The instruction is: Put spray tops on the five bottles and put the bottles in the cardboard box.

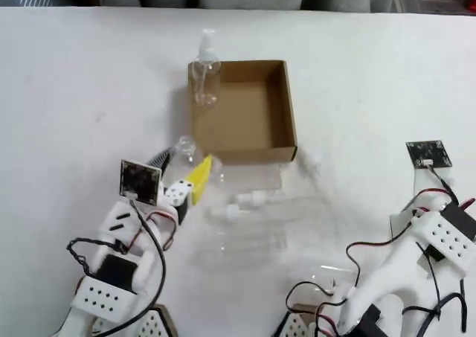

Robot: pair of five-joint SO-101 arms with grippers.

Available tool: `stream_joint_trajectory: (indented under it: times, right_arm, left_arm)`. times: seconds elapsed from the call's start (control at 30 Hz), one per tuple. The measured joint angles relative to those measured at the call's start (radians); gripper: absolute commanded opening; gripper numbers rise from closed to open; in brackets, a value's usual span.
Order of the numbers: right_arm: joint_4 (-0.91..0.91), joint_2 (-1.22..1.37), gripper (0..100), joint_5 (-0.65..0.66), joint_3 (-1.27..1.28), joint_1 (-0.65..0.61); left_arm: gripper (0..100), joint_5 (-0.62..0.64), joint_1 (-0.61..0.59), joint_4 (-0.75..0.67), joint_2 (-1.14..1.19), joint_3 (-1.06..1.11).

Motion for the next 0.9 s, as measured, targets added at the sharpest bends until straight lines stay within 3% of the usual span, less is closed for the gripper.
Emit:
stream_joint_trajectory:
  times: [0.63, 0.9]
  right_arm:
    - [-0.141, 0.229, 15.9, -0.035, 0.000, -0.028]
    - [-0.198, 0.318, 15.9, 0.006, 0.000, -0.029]
  left_arm:
    - [2, 0.000, 0.000, 0.000, 0.000, 0.000]
    - [2, 0.000, 0.000, 0.000, 0.000, 0.000]
